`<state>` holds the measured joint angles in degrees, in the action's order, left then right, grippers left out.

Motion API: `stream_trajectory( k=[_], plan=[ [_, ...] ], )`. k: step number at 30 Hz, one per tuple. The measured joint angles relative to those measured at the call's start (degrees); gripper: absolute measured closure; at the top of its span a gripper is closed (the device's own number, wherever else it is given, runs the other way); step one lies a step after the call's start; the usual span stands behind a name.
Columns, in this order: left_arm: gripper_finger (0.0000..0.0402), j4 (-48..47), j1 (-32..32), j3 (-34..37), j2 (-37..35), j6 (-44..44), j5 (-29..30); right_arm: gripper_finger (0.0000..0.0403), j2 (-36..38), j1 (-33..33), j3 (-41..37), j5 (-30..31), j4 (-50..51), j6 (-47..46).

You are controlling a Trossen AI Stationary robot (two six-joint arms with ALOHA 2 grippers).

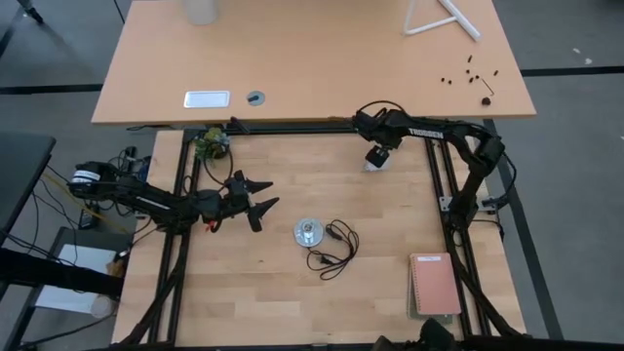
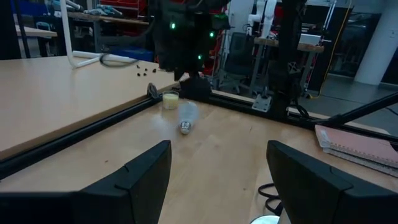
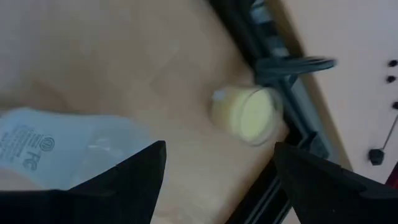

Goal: Screw lightbulb
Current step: Insert the lightbulb into the lamp

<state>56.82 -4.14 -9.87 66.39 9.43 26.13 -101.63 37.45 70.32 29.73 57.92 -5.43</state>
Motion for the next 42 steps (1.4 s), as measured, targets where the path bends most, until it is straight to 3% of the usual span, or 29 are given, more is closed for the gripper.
stream_trajectory(
  k=[12, 18, 21, 25, 30, 35, 42],
  plan=[
    [0.0134, -0.02, 0.0, 0.0, 0.0, -0.1, 0.0, 0.0096, -4.17, -8.54, -0.11, -6.68, 3.19, -2.54],
    [0.0134, -0.04, 0.0, 0.0, 0.0, 0.07, -0.02, 0.0096, -2.79, -12.08, -0.23, -1.89, 2.17, -5.39],
    [0.0134, -0.1, -0.02, 0.0, 0.0, 0.15, -0.88, 0.0096, 1.74, -13.68, -3.13, -1.67, -6.73, -6.79],
    [0.0134, -0.26, -0.04, 0.0, 0.0, 0.22, -1.75, 0.0096, 8.99, -16.7, -10.61, -6.52, -24.25, -10.03],
    [0.0134, -0.21, -0.04, 0.0, 0.01, 0.24, -1.75, 0.0096, 11.09, -22.36, -17.95, -4.91, -40.72, -17.15],
    [0.0134, -0.18, -0.04, 0.0, 0.0, 1.83, -1.77, 0.0096, 6.8, -26.89, -18.43, 0.63, -42.02, -21.7],
    [0.0134, -0.17, -0.04, -0.02, 0.0, 1.46, -1.79, 0.0096, 3.8, -27.31, -18.55, 1.83, -41.45, -29.22]
  ],
)
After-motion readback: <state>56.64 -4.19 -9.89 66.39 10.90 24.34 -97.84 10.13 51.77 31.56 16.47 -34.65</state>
